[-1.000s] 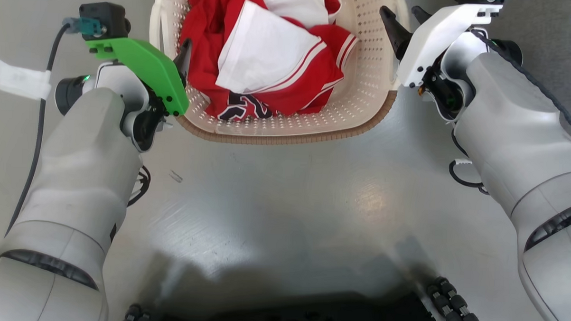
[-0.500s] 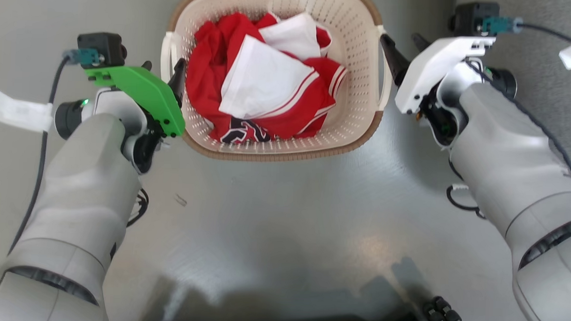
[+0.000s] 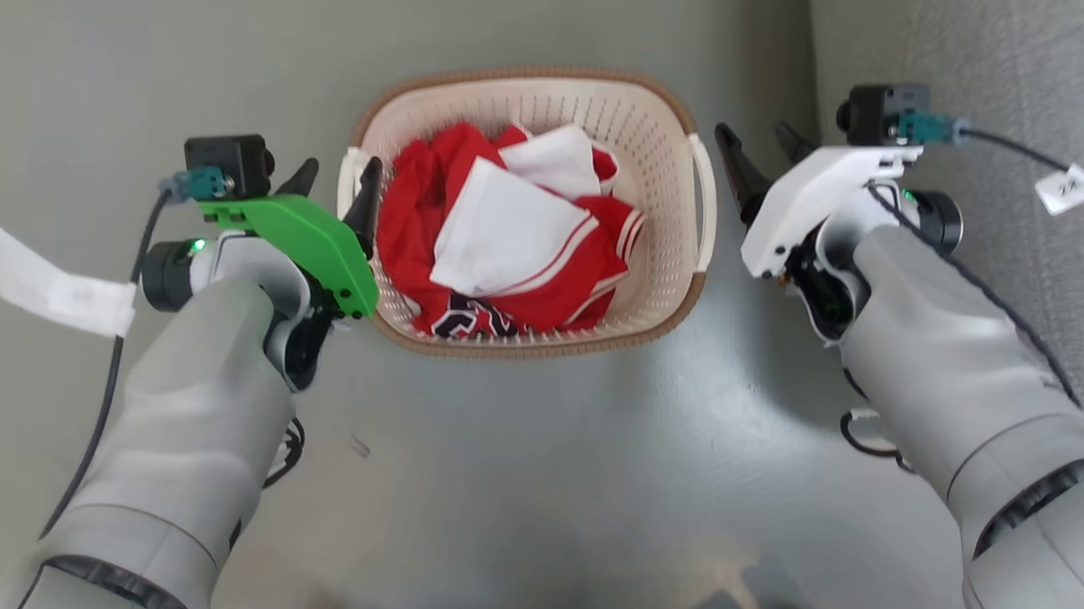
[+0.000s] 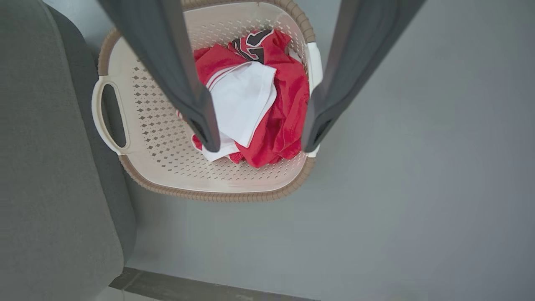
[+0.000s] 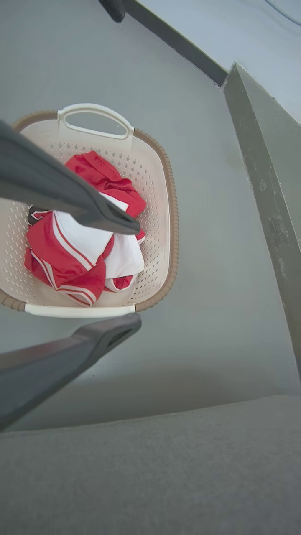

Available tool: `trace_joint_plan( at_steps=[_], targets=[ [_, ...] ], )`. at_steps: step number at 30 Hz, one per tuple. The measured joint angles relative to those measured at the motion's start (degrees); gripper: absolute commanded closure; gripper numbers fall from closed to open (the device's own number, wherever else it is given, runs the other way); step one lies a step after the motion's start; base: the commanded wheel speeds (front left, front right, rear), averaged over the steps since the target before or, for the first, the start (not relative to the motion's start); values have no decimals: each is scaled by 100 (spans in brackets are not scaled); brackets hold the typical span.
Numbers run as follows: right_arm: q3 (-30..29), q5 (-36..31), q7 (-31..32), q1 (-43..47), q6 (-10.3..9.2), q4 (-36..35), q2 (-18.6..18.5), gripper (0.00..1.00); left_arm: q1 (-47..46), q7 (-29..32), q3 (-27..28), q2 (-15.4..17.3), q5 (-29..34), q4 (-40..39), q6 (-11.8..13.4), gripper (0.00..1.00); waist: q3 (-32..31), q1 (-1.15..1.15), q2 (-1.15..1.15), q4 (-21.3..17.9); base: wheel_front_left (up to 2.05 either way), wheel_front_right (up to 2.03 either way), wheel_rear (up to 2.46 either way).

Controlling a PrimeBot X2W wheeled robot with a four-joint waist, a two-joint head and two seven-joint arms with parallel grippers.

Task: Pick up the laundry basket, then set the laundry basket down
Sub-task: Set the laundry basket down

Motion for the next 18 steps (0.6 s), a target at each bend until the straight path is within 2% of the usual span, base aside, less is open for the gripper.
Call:
trace_joint_plan(
  at_steps=[9, 18],
  targets=[
    [22, -51, -245, 408, 0, -148, -22, 0, 432, -307, -70, 97, -3, -265, -1, 0, -661, 0, 0, 56, 0, 0, 0],
    [-86, -51, -297, 889, 0, -365, -198, 0, 922, -402, -140, 235, 4, -504, -1, 0, -1333, 0, 0, 106, 0, 0, 0]
  ],
)
